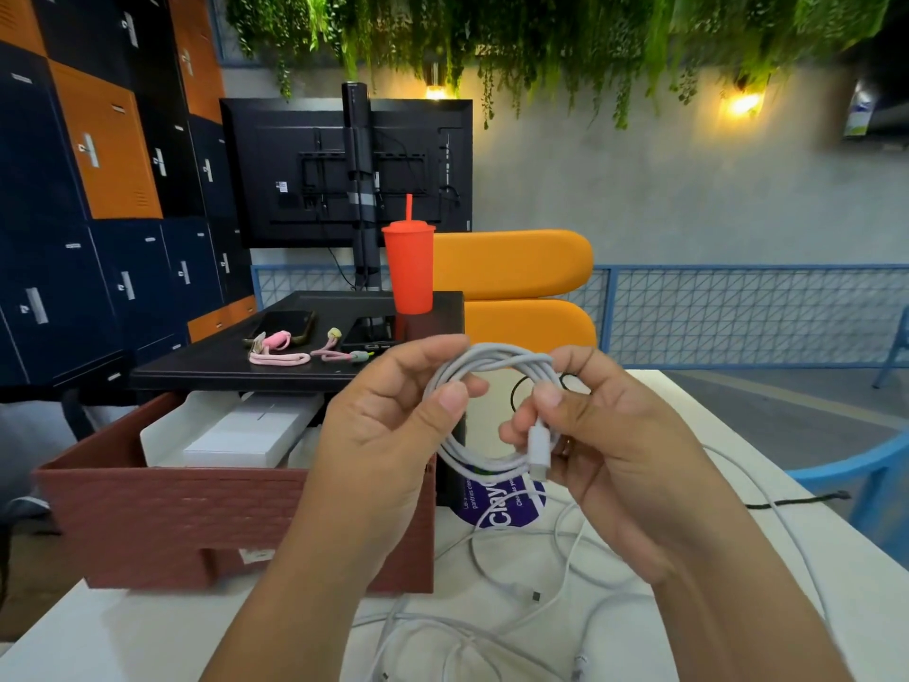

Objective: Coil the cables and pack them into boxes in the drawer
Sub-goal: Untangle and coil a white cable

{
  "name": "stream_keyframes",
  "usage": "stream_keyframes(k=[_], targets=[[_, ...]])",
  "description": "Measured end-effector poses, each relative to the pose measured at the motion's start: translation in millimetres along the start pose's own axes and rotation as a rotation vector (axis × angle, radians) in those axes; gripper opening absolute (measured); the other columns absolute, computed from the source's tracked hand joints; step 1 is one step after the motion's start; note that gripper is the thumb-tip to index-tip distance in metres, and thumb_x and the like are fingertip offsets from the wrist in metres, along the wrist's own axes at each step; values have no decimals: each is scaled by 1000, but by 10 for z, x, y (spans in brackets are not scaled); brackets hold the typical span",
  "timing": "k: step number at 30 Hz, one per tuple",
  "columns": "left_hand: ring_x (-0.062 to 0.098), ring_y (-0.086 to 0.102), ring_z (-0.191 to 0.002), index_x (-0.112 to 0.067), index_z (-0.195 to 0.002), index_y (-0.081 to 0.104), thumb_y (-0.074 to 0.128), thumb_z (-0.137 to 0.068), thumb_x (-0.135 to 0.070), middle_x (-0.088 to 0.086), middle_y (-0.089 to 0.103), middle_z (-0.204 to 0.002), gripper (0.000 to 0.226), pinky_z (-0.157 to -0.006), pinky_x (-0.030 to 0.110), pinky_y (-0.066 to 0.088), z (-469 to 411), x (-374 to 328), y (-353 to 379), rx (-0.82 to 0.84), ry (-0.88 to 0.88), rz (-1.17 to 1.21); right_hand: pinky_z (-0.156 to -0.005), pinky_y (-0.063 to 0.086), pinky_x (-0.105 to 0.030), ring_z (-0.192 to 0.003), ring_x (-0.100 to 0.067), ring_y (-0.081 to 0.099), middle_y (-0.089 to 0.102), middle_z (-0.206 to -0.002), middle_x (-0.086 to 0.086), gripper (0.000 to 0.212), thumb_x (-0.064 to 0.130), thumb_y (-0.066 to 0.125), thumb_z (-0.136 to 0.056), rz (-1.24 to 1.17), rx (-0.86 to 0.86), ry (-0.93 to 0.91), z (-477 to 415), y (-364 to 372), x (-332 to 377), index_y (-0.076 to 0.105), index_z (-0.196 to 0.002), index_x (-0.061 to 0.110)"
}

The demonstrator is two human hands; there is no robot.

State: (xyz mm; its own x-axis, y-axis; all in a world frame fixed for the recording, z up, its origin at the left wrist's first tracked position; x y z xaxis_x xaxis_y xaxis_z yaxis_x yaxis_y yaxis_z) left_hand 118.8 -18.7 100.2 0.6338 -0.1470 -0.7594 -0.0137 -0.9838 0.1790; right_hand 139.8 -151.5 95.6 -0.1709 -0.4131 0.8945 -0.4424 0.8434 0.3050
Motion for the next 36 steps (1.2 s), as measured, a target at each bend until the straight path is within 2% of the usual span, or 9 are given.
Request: stream_keyframes(k=[4,9,14,18,25,29,31,34,36], targets=[[0,66,-78,-20,-95,63,66,-76,-16,-8,73,-81,20,-66,12,49,4,28,10,-41,-12,-122,-55,50,-19,-57,-11,59,62,-59,-4,23,19,63,-66,162,-5,25,-5,-47,-20,54,-88,16],[16,61,-74,-26,-94,67,66,-83,-11,-3,71,-84,18,-67,22,52,20,139,6,-90,-26,-310,-64,46,-24,-65,-14,56,72,-70,-5,20,8,64,-80,363,-97,57,-13,-274,2,56,-95,20],[2,57,-64,-25,-95,66,65,-83,-11,-10,70,-79,19,-58,17,48,51,118,44,-124,-61,-319,-65,46,-23,-63,-5,62,72,-76,-3,17,11,64,-81,375,-94,84,37,-346,28,60,-93,22],[0,59,-63,-24,-97,65,65,-83,-11,-10,70,-79,19,-55,15,48,148,151,105,-138,-153,-246,-59,49,-18,-65,-6,63,71,-76,-3,21,7,63,-82,371,-93,62,149,-370,73,60,-95,23],[11,64,-76,-22,-103,68,60,-88,-11,1,73,-90,20,-63,20,55,628,435,361,-61,-427,-193,-51,48,-16,-61,-9,58,67,-73,-8,18,4,60,-84,284,-256,171,674,-704,-174,62,-98,15],[8,63,-75,-28,-104,67,56,-89,-3,-8,72,-80,32,-77,25,56,979,702,559,4,-581,-197,-63,54,-22,-68,-15,61,68,-74,-8,14,2,57,-87,332,-352,230,969,-929,-252,63,-95,13],[8,64,-78,-30,-109,63,56,-89,-4,-6,73,-87,33,-87,30,54,1169,822,667,49,-623,-231,-68,53,-25,-73,-16,63,70,-81,-11,14,3,58,-87,402,-403,275,1153,-1064,-308,65,-93,14],[-3,64,-78,-33,-111,61,58,-88,-6,-11,68,-105,35,-83,13,48,1387,939,846,147,-620,-348,-79,54,-35,-85,-25,66,71,-92,-14,15,4,64,-83,530,-430,341,1428,-1265,-396,68,-94,13],[0,64,-83,-24,-123,59,61,-86,-10,-10,64,-117,40,-79,12,47,1503,993,970,224,-614,-438,-78,54,-35,-86,-26,67,71,-90,-12,17,4,66,-81,611,-457,377,1591,-1402,-429,69,-94,13]])
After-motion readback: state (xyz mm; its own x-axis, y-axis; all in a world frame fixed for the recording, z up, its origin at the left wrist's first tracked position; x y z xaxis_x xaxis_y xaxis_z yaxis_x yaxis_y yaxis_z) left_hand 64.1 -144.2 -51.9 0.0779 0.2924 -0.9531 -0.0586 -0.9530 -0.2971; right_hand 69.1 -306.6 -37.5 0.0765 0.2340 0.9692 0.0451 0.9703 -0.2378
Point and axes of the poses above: each hand's wrist, its own z-axis away from the middle knuckle, its own y-axis out of the palm, x = y × z, the point moved 7 cm from there along -z, towards the middle knuckle
